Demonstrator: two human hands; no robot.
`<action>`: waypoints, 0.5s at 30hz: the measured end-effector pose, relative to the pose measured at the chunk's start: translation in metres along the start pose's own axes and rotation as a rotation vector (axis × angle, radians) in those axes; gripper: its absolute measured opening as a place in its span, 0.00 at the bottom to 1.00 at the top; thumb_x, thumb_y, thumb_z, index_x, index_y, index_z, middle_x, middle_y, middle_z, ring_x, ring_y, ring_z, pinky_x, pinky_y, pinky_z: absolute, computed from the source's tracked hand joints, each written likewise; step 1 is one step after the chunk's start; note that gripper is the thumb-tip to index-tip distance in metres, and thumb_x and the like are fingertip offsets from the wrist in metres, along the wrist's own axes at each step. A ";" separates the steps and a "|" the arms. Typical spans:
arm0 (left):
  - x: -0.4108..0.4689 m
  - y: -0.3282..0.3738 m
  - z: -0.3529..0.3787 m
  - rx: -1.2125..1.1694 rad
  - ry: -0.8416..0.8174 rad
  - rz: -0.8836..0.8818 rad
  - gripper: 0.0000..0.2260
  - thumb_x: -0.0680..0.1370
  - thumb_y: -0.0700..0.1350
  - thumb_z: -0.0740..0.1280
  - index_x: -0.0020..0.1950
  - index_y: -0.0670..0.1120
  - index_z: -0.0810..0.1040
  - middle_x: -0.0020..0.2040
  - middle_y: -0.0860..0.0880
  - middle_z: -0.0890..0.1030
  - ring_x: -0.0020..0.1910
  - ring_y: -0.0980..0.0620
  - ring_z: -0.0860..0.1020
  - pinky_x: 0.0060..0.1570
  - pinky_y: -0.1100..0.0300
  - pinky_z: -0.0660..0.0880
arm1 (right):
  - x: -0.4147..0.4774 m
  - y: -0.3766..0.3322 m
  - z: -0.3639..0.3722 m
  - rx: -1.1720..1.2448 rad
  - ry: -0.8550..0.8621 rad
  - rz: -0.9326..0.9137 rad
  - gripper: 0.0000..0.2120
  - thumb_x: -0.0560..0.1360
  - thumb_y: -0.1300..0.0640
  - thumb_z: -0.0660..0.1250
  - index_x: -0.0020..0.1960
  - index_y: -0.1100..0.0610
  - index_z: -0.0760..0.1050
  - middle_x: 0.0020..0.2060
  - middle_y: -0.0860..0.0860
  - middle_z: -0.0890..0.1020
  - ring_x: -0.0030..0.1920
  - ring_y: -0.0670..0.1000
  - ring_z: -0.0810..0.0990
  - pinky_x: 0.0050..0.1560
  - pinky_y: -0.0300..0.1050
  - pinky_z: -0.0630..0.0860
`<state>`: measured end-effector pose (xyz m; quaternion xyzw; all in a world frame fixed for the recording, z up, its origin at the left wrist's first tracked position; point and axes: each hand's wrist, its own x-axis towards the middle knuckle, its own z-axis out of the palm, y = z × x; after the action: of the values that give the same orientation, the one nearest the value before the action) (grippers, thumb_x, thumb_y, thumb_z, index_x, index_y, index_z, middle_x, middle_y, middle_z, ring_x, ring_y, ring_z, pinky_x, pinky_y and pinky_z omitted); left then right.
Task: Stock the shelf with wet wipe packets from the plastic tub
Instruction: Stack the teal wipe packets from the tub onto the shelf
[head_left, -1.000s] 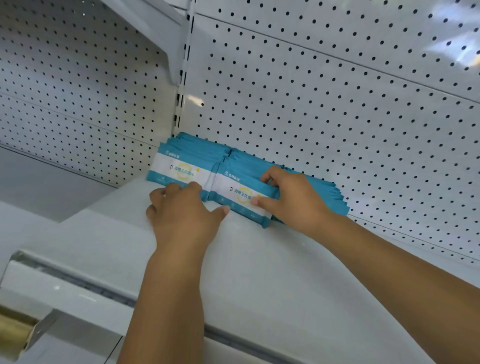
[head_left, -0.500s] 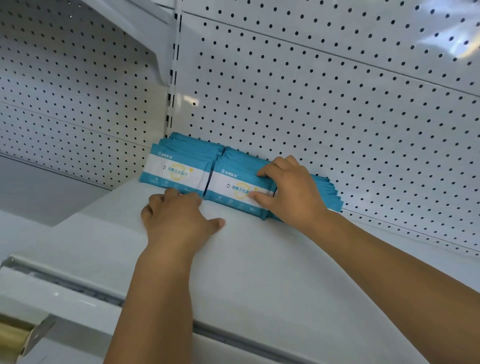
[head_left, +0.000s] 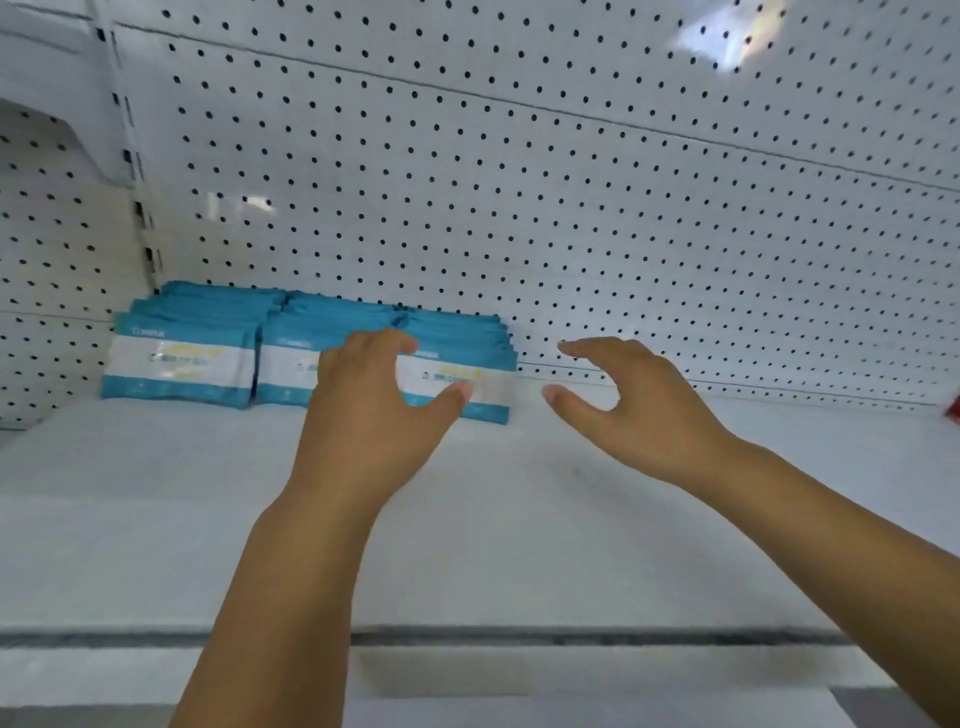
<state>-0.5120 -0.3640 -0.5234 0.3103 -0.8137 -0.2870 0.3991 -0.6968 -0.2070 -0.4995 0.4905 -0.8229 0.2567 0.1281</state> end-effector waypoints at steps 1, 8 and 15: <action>-0.003 0.011 0.010 -0.020 -0.021 0.036 0.25 0.74 0.59 0.73 0.67 0.50 0.74 0.63 0.55 0.72 0.68 0.53 0.66 0.57 0.62 0.62 | -0.010 0.010 -0.010 0.002 0.004 0.032 0.28 0.74 0.34 0.65 0.72 0.41 0.70 0.68 0.37 0.73 0.69 0.38 0.68 0.66 0.39 0.67; -0.047 0.090 0.084 -0.090 -0.219 0.279 0.27 0.76 0.61 0.69 0.72 0.53 0.71 0.70 0.56 0.71 0.71 0.56 0.66 0.62 0.65 0.61 | -0.083 0.078 -0.080 -0.155 0.052 0.167 0.29 0.76 0.33 0.63 0.73 0.43 0.69 0.70 0.38 0.71 0.70 0.40 0.67 0.66 0.39 0.66; -0.109 0.161 0.143 -0.156 -0.414 0.489 0.28 0.77 0.63 0.65 0.75 0.55 0.68 0.73 0.58 0.69 0.72 0.58 0.64 0.66 0.60 0.67 | -0.160 0.120 -0.145 -0.247 0.102 0.342 0.29 0.75 0.34 0.65 0.72 0.45 0.70 0.69 0.41 0.74 0.69 0.43 0.70 0.67 0.38 0.66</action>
<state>-0.6219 -0.1495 -0.5341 0.0091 -0.9035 -0.3011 0.3049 -0.7294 0.0376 -0.4885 0.3108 -0.9117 0.1962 0.1835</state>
